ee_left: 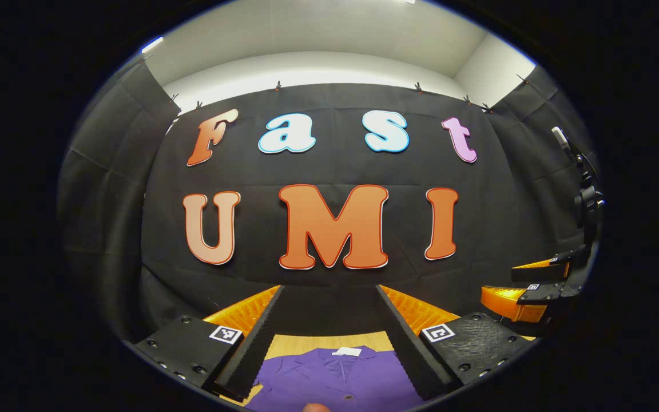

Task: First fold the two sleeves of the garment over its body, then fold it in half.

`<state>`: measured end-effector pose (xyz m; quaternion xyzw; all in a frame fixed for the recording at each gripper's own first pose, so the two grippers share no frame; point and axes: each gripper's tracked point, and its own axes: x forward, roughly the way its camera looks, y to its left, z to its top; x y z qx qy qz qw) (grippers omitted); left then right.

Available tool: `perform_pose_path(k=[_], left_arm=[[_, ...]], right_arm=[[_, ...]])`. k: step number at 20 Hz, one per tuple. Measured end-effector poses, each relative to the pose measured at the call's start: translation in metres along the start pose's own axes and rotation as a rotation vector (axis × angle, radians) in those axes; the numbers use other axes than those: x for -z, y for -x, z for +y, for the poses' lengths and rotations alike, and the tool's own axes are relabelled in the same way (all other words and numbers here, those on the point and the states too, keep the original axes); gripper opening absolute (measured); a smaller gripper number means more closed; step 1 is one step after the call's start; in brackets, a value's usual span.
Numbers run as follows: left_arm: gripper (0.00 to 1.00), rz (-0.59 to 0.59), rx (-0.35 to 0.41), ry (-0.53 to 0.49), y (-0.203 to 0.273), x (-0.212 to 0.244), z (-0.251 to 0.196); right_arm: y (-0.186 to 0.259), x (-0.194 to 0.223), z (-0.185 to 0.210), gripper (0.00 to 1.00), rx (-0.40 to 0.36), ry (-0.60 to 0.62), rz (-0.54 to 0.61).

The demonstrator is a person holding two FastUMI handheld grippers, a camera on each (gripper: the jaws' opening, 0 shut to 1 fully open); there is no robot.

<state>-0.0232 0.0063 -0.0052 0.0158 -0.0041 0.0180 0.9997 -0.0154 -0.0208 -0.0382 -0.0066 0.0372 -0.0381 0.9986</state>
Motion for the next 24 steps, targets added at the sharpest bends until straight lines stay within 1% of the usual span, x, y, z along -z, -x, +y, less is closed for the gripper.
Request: perform_pose_path(k=[5,6,7,8,9,10,11,12,13,14,15,16,17,18,19,20,21,22,23,24], left_arm=[[1.0,-0.01,-0.003,-0.027,0.007,-0.006,0.0],[0.98,-0.015,-0.006,-0.03,0.009,-0.008,0.0],[1.0,-0.018,-0.008,-0.036,0.01,-0.01,0.0],[0.98,-0.018,-0.01,-0.042,0.011,-0.01,-0.001],[0.98,-0.019,-0.01,-0.047,0.013,-0.011,-0.001],[0.98,-0.019,-0.011,-0.049,0.013,-0.011,-0.002],[1.0,-0.016,-0.011,-0.043,0.013,-0.011,-0.003],[1.0,-0.012,-0.013,-0.04,0.015,-0.011,-0.003],[0.98,-0.007,-0.015,-0.044,0.016,-0.012,-0.003],[1.0,-0.004,-0.019,-0.051,0.016,-0.011,-0.002],[1.0,0.0,-0.019,-0.057,0.017,-0.012,-0.002],[0.98,0.005,-0.02,-0.062,0.017,-0.01,-0.004],[0.98,0.009,-0.022,-0.067,0.019,-0.009,-0.005],[1.0,0.013,-0.023,-0.072,0.02,-0.009,-0.006],[0.98,0.019,-0.024,-0.078,0.021,-0.007,-0.008],[1.0,0.027,-0.026,-0.087,0.022,-0.006,-0.009],[0.98,0.032,-0.027,-0.095,0.023,-0.006,-0.009],[1.0,0.037,-0.03,-0.104,0.024,-0.005,-0.01],[0.98,0.043,-0.033,-0.111,0.024,-0.003,-0.01],[0.98,0.05,-0.036,-0.116,0.025,-0.002,-0.011]], right_arm=[[0.0,0.033,-0.037,0.94,0.078,0.016,0.075],[0.0,0.04,-0.045,0.94,0.095,0.021,0.092],[-0.001,0.048,-0.055,0.94,0.114,0.024,0.11],[-0.002,0.056,-0.063,0.94,0.127,0.024,0.131],[-0.002,0.065,-0.072,0.94,0.144,0.018,0.158],[-0.004,0.075,-0.083,0.95,0.164,0.001,0.178],[-0.007,0.085,-0.091,0.95,0.177,-0.028,0.202],[-0.009,0.097,-0.097,0.94,0.186,-0.06,0.237],[-0.014,0.111,-0.101,0.95,0.196,-0.086,0.271],[-0.017,0.124,-0.109,0.95,0.21,-0.1,0.304],[-0.019,0.137,-0.117,0.95,0.223,-0.105,0.333],[-0.02,0.147,-0.126,0.95,0.238,-0.101,0.36],[-0.019,0.159,-0.134,0.95,0.25,-0.099,0.391],[-0.019,0.169,-0.142,0.95,0.266,-0.099,0.423],[-0.018,0.179,-0.15,0.95,0.278,-0.103,0.46],[-0.016,0.189,-0.16,0.95,0.292,-0.112,0.494],[-0.016,0.199,-0.169,0.95,0.299,-0.127,0.529],[-0.015,0.209,-0.175,0.95,0.299,-0.156,0.564],[-0.018,0.218,-0.176,0.95,0.282,-0.201,0.597],[-0.02,0.227,-0.179,0.95,0.277,-0.246,0.627]])
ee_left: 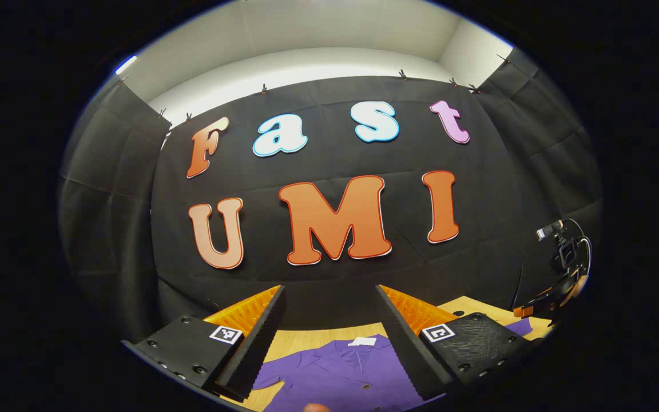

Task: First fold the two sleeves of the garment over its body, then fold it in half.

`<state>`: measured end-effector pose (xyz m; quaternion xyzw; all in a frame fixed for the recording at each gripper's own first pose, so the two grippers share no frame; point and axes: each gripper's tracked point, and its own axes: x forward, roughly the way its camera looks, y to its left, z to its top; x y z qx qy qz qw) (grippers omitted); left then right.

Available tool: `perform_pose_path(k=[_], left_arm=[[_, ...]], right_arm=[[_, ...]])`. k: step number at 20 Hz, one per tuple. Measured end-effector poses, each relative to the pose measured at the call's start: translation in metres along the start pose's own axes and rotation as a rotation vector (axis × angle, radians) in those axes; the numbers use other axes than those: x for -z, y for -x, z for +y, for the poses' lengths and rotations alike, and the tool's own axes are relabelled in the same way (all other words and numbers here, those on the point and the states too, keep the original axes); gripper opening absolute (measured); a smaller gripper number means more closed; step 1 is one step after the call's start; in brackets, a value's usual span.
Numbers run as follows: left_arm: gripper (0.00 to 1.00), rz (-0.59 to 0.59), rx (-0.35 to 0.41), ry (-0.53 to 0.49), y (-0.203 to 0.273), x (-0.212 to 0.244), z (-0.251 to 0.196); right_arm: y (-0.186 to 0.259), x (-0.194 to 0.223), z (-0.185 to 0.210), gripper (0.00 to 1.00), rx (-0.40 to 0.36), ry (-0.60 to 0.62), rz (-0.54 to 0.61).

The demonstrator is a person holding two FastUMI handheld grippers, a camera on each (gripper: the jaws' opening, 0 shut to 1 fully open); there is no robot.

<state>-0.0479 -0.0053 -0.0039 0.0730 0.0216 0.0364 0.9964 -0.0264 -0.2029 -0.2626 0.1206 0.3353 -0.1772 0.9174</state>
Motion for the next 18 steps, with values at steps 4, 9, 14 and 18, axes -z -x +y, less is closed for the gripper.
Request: perform_pose_path(k=[4,9,14,18], left_arm=[[0.98,0.033,-0.017,-0.015,0.002,0.007,-0.003],[1.0,0.068,-0.062,-0.033,0.009,0.016,0.001],[1.0,0.113,-0.115,-0.034,0.017,0.028,0.004],[0.98,0.151,-0.135,-0.034,0.024,0.039,-0.002]], right_arm=[[-0.031,0.014,-0.034,0.95,0.019,-0.079,0.128],[-0.06,0.036,-0.057,0.95,0.017,-0.115,0.337],[-0.068,0.069,-0.084,0.96,0.02,-0.18,0.569],[-0.084,0.088,-0.097,0.96,0.024,-0.196,0.652]])
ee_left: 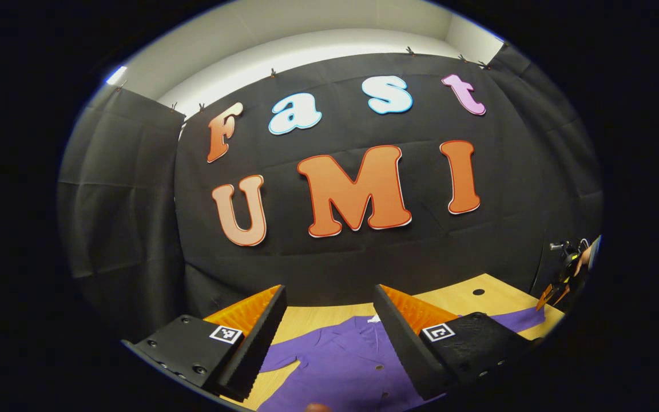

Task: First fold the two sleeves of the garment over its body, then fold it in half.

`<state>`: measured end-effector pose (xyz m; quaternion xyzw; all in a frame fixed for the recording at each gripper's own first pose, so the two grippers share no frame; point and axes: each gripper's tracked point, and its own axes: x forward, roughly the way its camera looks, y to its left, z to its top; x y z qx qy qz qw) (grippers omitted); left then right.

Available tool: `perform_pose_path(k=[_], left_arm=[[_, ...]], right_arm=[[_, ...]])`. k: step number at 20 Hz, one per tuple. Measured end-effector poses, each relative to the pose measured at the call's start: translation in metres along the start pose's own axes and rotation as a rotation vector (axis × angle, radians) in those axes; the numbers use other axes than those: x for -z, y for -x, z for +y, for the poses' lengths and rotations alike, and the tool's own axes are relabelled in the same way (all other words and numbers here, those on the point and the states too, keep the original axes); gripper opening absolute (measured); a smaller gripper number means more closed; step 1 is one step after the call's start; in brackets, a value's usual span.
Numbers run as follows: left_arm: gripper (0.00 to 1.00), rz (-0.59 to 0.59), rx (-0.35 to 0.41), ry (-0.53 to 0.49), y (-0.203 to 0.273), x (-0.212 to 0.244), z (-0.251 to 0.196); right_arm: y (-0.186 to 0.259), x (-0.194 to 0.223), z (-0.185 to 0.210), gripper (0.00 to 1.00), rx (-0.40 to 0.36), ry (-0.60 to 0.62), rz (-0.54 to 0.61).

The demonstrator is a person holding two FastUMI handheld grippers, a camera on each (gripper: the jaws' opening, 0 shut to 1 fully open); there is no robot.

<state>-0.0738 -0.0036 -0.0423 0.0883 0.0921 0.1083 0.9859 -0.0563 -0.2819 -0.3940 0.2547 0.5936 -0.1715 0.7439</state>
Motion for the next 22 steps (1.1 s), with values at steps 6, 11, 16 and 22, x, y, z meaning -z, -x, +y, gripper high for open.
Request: perform_pose_path(k=[6,11,16,22], left_arm=[[0.98,0.045,-0.009,-0.017,0.004,0.015,-0.01],[0.98,0.065,-0.022,-0.027,0.002,0.018,-0.012],[0.98,0.082,-0.033,-0.019,-0.003,0.021,-0.015],[1.0,0.07,-0.001,-0.015,-0.009,0.018,-0.023]], right_arm=[[-0.033,-0.013,-0.013,0.95,0.002,-0.079,0.039],[-0.049,-0.013,-0.019,0.92,0.089,-0.04,0.047],[-0.05,-0.009,-0.02,0.68,0.159,-0.003,0.059],[-0.034,-0.017,0.0,0.04,0.022,-0.095,0.026]])
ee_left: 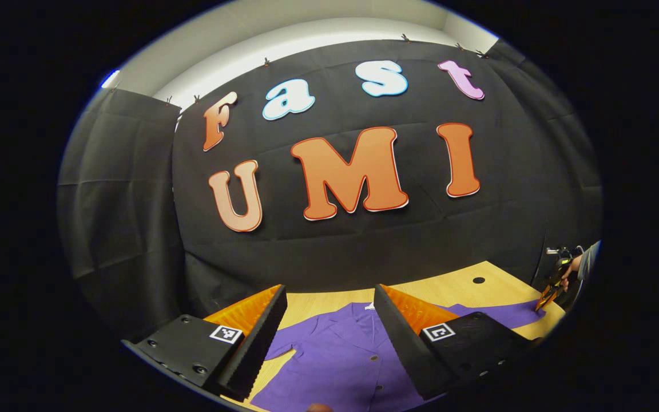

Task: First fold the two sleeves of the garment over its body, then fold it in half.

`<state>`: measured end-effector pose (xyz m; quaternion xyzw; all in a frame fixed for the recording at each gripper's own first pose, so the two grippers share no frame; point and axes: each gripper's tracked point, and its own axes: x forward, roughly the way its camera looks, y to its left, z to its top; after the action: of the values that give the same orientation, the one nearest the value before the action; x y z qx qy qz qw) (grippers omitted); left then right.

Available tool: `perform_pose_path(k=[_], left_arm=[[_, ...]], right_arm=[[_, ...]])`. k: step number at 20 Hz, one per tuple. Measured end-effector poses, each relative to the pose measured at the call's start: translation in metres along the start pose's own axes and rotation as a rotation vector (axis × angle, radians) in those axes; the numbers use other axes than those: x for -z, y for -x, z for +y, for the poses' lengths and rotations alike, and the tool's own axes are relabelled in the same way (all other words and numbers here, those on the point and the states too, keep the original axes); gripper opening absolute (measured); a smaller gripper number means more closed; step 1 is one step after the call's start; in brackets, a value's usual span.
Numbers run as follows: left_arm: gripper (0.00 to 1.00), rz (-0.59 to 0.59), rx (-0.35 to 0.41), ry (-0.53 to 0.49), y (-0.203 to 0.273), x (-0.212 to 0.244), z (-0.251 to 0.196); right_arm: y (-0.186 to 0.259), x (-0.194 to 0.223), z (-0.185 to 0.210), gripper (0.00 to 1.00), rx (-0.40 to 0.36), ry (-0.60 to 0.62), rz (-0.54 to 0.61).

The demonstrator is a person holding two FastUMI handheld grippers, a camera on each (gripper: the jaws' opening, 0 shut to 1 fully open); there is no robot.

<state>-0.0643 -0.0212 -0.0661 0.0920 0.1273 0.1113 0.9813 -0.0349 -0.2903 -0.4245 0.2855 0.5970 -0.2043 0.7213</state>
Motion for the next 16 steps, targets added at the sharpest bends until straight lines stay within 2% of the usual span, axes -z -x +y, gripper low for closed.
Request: perform_pose_path(k=[3,8,16], left_arm=[[0.98,-0.005,0.024,0.009,-0.009,0.002,0.004],[1.0,-0.034,0.115,0.02,-0.023,0.002,0.017],[0.98,-0.067,0.201,0.058,-0.05,0.006,0.069]], right_arm=[[0.038,-0.005,0.026,0.04,-0.047,0.033,-0.063],[0.11,0.004,0.073,0.04,-0.099,0.089,-0.194],[0.197,0.03,0.145,0.04,-0.137,0.098,-0.322]])
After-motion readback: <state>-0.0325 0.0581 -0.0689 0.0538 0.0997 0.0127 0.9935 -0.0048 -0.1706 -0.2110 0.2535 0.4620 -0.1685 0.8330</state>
